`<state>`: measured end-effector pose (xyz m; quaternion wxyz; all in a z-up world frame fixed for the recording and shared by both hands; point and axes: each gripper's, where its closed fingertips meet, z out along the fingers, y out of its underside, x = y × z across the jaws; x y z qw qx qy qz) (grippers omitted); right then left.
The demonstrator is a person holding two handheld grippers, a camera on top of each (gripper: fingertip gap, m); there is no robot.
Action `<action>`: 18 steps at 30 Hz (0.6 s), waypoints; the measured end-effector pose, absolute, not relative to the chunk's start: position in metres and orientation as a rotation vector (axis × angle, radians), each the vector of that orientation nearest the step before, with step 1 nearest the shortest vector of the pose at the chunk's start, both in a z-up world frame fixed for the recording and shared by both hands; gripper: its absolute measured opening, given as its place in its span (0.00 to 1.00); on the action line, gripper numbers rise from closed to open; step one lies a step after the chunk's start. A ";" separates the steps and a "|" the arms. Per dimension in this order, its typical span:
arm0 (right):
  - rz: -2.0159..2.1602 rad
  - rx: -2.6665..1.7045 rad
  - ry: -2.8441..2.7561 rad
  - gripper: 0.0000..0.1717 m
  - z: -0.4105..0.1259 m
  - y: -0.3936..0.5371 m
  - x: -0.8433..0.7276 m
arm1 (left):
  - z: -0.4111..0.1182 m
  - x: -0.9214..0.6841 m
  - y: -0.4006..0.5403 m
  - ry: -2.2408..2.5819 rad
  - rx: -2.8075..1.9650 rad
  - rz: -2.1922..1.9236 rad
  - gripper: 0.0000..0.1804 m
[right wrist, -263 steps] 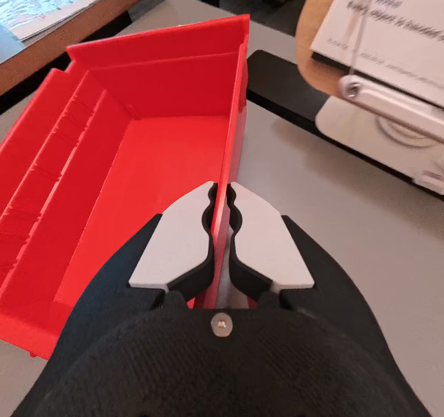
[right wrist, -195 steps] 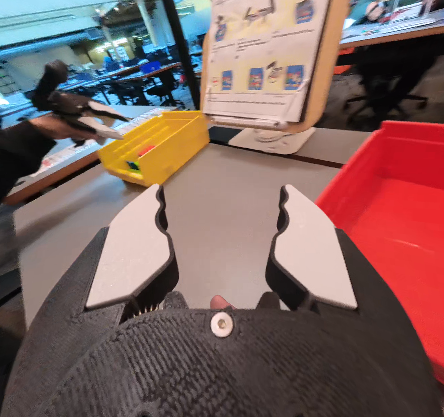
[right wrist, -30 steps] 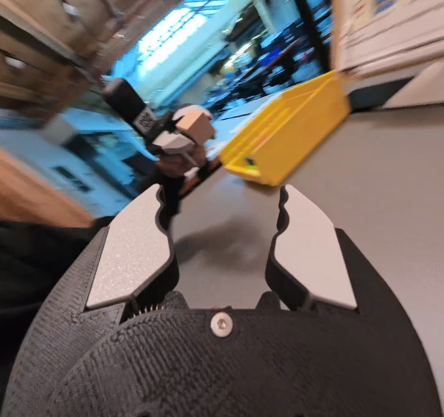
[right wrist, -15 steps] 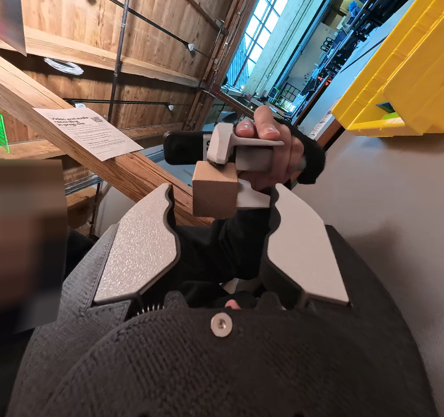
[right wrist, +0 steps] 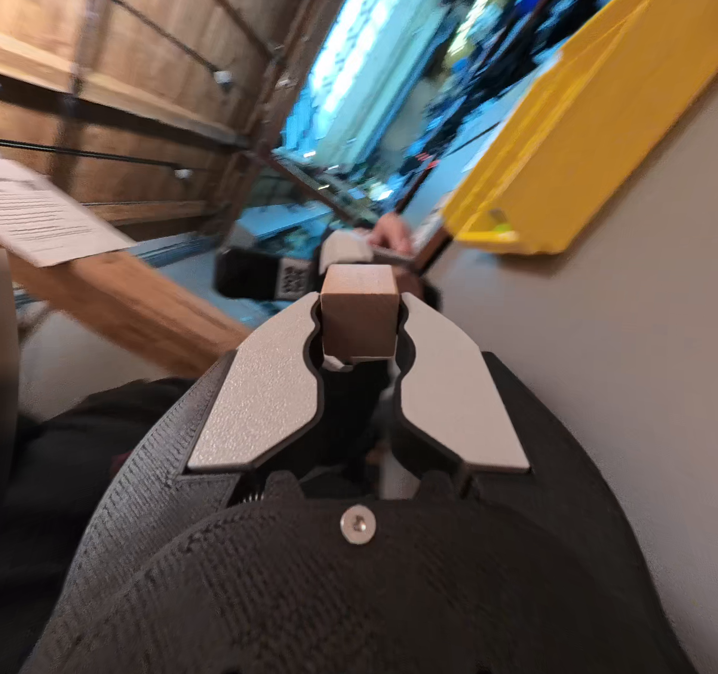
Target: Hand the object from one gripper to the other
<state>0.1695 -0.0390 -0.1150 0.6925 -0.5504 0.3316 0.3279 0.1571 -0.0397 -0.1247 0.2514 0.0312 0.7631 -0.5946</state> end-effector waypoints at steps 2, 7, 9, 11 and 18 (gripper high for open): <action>0.452 -1.294 0.874 0.20 -0.128 -0.077 0.203 | -0.132 0.163 -0.034 2.070 0.029 -1.546 0.28; -0.270 -1.375 1.304 0.20 -0.168 -0.224 0.269 | -0.155 0.166 -0.026 2.108 -0.040 -1.434 0.25; -0.526 -1.381 1.429 0.20 -0.179 -0.275 0.279 | -0.160 0.166 -0.024 2.113 -0.059 -1.419 0.23; -0.663 -1.434 1.527 0.20 -0.192 -0.304 0.283 | -0.164 0.167 -0.023 2.118 -0.087 -1.414 0.22; -0.776 -1.576 1.579 0.20 -0.226 -0.304 0.293 | -0.169 0.170 -0.019 2.126 -0.166 -1.438 0.20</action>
